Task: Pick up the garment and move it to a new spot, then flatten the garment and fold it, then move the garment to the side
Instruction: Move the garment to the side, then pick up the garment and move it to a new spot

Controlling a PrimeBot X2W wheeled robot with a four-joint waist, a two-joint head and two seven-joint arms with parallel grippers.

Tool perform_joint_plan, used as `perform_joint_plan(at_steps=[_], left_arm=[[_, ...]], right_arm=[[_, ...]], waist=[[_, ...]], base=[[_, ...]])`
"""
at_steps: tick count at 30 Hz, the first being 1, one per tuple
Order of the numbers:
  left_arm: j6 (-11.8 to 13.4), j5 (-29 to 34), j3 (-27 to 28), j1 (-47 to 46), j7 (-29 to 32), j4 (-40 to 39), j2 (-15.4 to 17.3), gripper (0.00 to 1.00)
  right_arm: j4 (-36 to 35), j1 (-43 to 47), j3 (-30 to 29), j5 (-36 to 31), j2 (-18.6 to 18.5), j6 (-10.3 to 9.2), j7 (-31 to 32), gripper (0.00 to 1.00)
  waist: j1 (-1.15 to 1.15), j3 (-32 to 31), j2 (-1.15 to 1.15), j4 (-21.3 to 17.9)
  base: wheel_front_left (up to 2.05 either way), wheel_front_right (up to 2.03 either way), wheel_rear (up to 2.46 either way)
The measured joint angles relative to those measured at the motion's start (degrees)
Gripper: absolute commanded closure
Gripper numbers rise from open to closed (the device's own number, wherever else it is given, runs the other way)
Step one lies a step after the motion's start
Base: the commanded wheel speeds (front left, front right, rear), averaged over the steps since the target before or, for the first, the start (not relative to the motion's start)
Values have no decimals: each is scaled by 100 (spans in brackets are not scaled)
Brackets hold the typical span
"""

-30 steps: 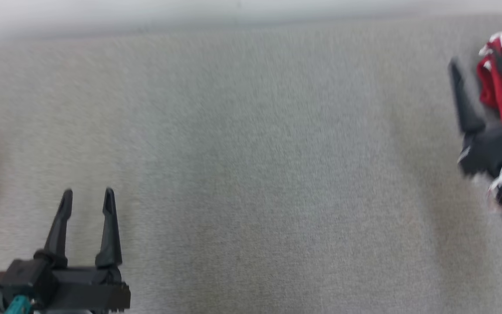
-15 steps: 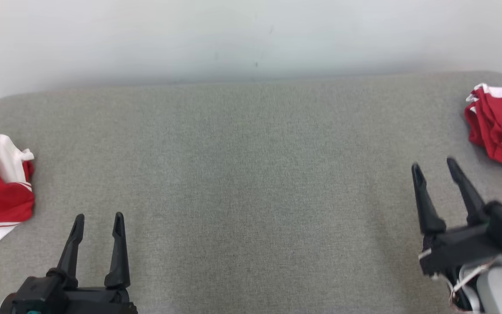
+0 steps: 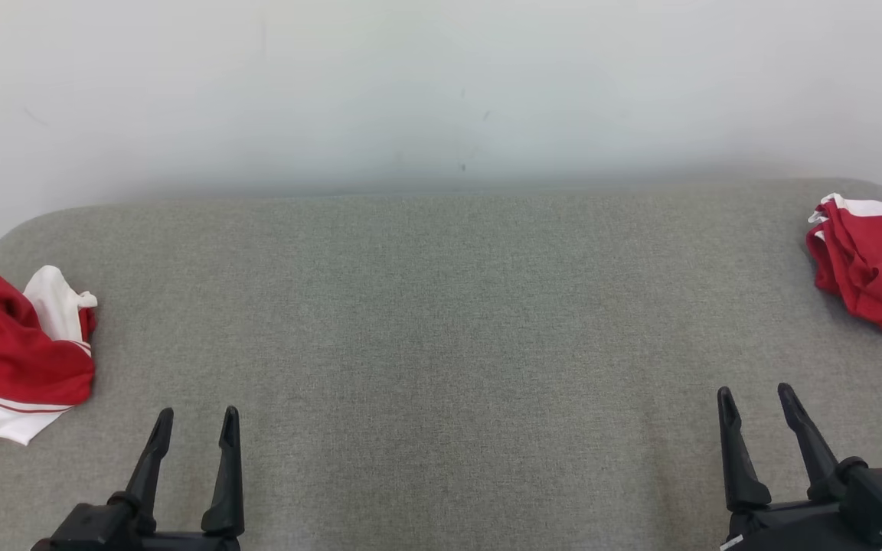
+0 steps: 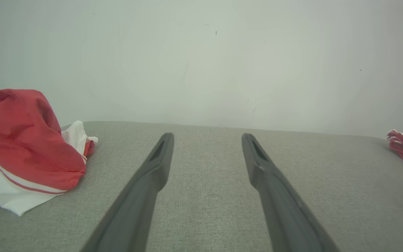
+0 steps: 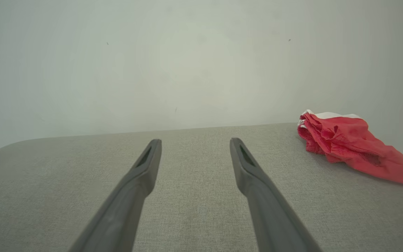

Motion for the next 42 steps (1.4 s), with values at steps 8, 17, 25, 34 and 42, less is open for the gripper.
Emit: perform_joint_plan(at_steps=[8,17,25,34,42], left_arm=[[-10,-46,-45,69,67,40,29,0],[23,-76,-69,73,100,36,70,0],[52,-114,-90,74,140,27,97,0],[127,-155,-64,74,182,-35,187,0],[208,-200,71,99,268,-158,330,0]], right_arm=[[-277,199,-42,-47,199,0,149,0],[-350,284,-46,-89,237,0,255,0],[-359,316,-56,-89,246,0,298,0],[-328,344,-25,-81,305,0,307,0],[-253,353,11,-51,367,0,297,0]], waist=[[1,-105,1,10],[1,-157,1,14],[1,-187,1,68],[1,-206,1,282],[1,-164,1,845]], base=[[0,0,0],[0,0,0],[0,0,0],[0,0,0],[0,0,0]])
